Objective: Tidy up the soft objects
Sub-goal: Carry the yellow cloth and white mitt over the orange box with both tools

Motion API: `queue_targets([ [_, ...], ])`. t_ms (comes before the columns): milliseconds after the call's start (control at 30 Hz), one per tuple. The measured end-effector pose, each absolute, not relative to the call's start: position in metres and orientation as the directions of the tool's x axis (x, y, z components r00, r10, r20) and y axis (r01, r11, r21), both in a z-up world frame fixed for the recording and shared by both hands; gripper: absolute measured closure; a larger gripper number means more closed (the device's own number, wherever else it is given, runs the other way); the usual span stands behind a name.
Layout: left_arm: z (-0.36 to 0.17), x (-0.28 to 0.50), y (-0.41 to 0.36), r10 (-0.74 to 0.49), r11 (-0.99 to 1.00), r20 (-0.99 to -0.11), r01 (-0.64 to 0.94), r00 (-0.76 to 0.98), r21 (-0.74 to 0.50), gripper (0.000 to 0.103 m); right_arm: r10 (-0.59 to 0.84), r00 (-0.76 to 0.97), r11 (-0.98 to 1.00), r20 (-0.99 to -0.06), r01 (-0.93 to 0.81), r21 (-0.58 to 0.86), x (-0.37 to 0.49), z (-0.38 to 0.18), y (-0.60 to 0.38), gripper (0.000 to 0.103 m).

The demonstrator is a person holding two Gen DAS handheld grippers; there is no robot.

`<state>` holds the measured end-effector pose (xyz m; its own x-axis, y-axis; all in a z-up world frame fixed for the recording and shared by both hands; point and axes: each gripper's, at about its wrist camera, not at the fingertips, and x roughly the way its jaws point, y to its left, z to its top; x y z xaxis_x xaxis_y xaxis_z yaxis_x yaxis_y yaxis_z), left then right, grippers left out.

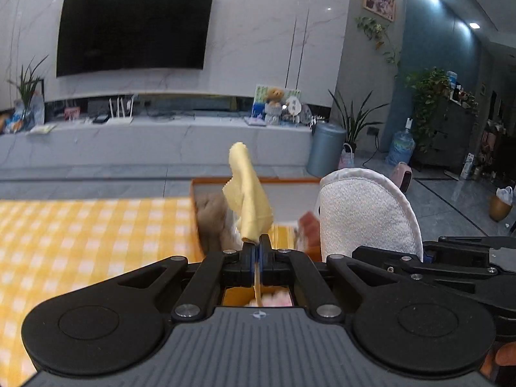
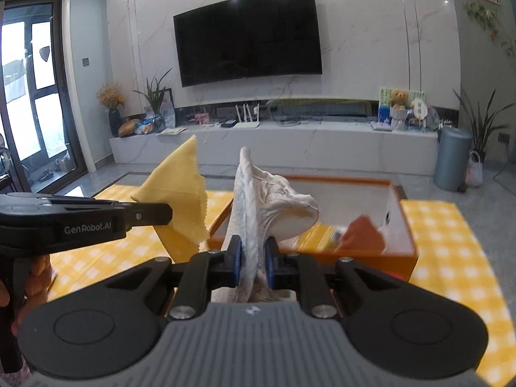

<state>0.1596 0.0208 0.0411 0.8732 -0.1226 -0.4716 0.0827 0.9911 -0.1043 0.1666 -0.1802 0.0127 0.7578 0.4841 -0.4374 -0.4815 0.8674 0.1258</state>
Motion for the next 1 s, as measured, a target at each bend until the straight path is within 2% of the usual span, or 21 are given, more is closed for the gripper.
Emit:
queue_targets([
  [233, 0.051, 0.214, 0.012, -0.152, 0.988, -0.456, 0.122, 0.877, -0.095, 0.101, 0.449, 0.775, 0.885, -0.444, -0.455, 0.101, 0.226, 0.029, -0.179, 0.09],
  [533, 0.025, 0.262, 0.006, -0.2, 0.98, -0.487, 0.179, 0.85, -0.09, 0.101, 0.38, 0.754, 0.911, -0.535, -0.407, 0.073, 0.311, 0.005, -0.165, 0.09],
  [1000, -0.046, 0.309, 0.002, -0.244, 0.969, -0.663, 0.208, 0.708, -0.135, 0.101, 0.279, 0.652, 0.937, -0.705, -0.346, 0.051, 0.388, -0.065, -0.159, 0.089],
])
